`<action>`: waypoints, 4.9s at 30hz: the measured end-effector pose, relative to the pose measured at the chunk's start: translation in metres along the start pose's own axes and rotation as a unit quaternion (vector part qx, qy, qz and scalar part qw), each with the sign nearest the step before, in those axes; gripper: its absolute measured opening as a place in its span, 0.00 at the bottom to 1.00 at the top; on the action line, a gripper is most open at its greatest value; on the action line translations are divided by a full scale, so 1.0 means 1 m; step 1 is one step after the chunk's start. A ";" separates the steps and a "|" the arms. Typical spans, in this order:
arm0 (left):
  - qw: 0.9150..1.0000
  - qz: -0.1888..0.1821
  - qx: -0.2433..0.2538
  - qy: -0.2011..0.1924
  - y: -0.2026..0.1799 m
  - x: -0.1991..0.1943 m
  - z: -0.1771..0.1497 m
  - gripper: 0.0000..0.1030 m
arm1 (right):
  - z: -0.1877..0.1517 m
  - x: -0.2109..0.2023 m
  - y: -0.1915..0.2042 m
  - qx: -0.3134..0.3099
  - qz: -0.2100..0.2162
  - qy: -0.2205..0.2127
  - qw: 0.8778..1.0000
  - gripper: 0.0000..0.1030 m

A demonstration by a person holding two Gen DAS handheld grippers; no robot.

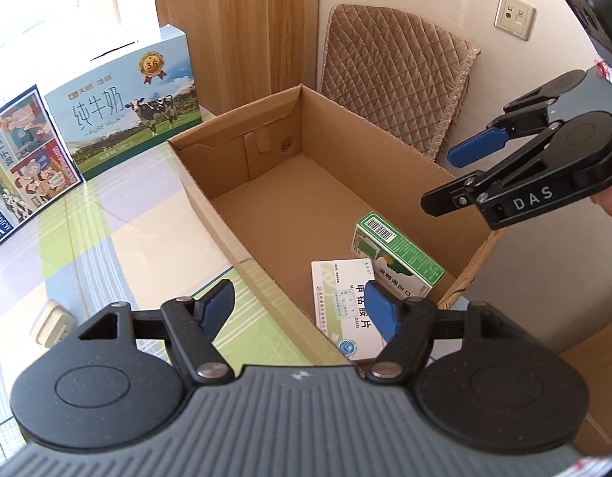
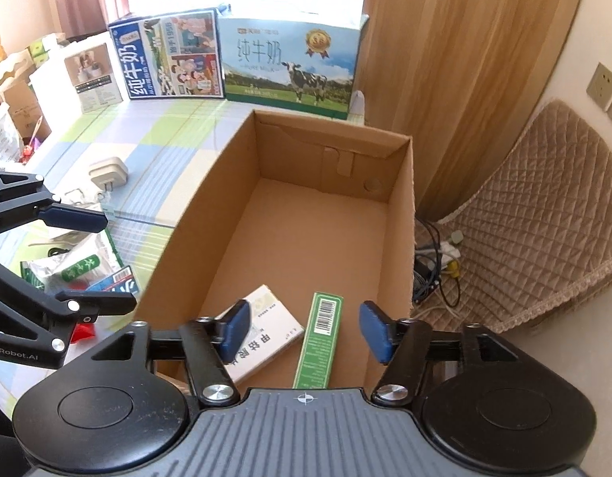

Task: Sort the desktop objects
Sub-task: 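Lower the green box into the cardboard box and open the right tool, then move both tools back toward the remaining items on the table, then grasp the red candy packet with the right tool while the left tool grasps the silver tea bag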

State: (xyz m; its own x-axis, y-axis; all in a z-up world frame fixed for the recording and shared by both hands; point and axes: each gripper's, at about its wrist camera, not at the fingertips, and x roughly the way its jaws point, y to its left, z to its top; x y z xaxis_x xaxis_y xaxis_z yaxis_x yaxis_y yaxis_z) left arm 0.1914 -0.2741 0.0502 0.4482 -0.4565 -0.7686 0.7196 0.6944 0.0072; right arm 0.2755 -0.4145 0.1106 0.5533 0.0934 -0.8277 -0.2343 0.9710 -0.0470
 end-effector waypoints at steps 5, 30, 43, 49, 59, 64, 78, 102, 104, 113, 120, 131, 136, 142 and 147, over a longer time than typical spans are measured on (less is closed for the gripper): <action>1.000 0.008 -0.001 -0.003 0.006 -0.015 -0.004 0.70 | 0.003 -0.011 0.014 -0.015 -0.002 -0.010 1.000 0.82; 0.997 0.082 -0.003 0.004 0.068 -0.098 -0.072 0.98 | 0.021 -0.035 0.107 -0.085 0.041 -0.027 0.995 0.98; 0.992 0.121 -0.019 0.033 0.131 -0.132 -0.139 0.99 | 0.010 -0.020 0.188 -0.154 0.091 -0.019 0.984 0.98; 0.993 0.108 0.005 0.055 0.138 -0.128 -0.172 0.99 | -0.010 0.001 0.224 -0.192 0.113 -0.005 0.975 0.98; 0.994 0.059 0.030 0.089 0.145 -0.096 -0.208 0.99 | -0.054 0.048 0.254 -0.210 0.142 0.030 0.967 0.98; 0.995 0.035 0.025 0.095 0.153 -0.079 -0.210 0.99 | -0.063 0.069 0.257 -0.207 0.151 0.048 0.965 0.98; 0.993 -0.009 0.049 0.112 0.164 -0.027 -0.196 0.99 | -0.057 0.130 0.251 -0.174 0.182 0.071 0.965 0.73; 0.989 -0.046 0.069 0.125 0.185 0.021 -0.184 0.98 | -0.042 0.180 0.244 -0.142 0.185 0.080 0.969 0.31; 0.988 -0.048 0.069 0.127 0.186 0.024 -0.183 0.98 | -0.043 0.178 0.243 -0.145 0.180 0.081 0.970 0.28; 0.988 -0.074 0.070 0.117 0.192 0.033 -0.176 0.98 | -0.047 0.173 0.236 -0.130 0.181 0.091 0.971 0.26; 0.983 -0.083 0.086 0.136 0.189 0.049 -0.172 0.93 | -0.046 0.173 0.232 -0.125 0.182 0.096 0.971 0.26; 0.976 -0.067 0.138 0.152 0.175 0.044 -0.186 0.69 | -0.052 0.171 0.231 -0.135 0.180 0.098 0.969 0.26; 0.975 -0.074 0.140 0.155 0.171 0.033 -0.199 0.63 | -0.057 0.167 0.233 -0.139 0.181 0.106 0.968 0.26; 0.962 -0.092 0.168 0.192 0.164 0.009 -0.223 0.62 | -0.066 0.160 0.240 -0.161 0.196 0.129 0.959 0.26; 0.955 -0.106 0.161 0.225 0.167 -0.002 -0.234 0.67 | -0.071 0.158 0.249 -0.181 0.200 0.137 0.953 0.26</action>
State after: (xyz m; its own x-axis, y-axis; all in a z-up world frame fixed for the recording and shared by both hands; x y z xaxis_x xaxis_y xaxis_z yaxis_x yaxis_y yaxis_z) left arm 0.1863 -0.0274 -0.0964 0.0519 -0.2321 -0.9713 0.9272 0.3725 -0.0395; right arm 0.2482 -0.1732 -0.0718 0.1432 0.3319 -0.9324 -0.6701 0.7258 0.1554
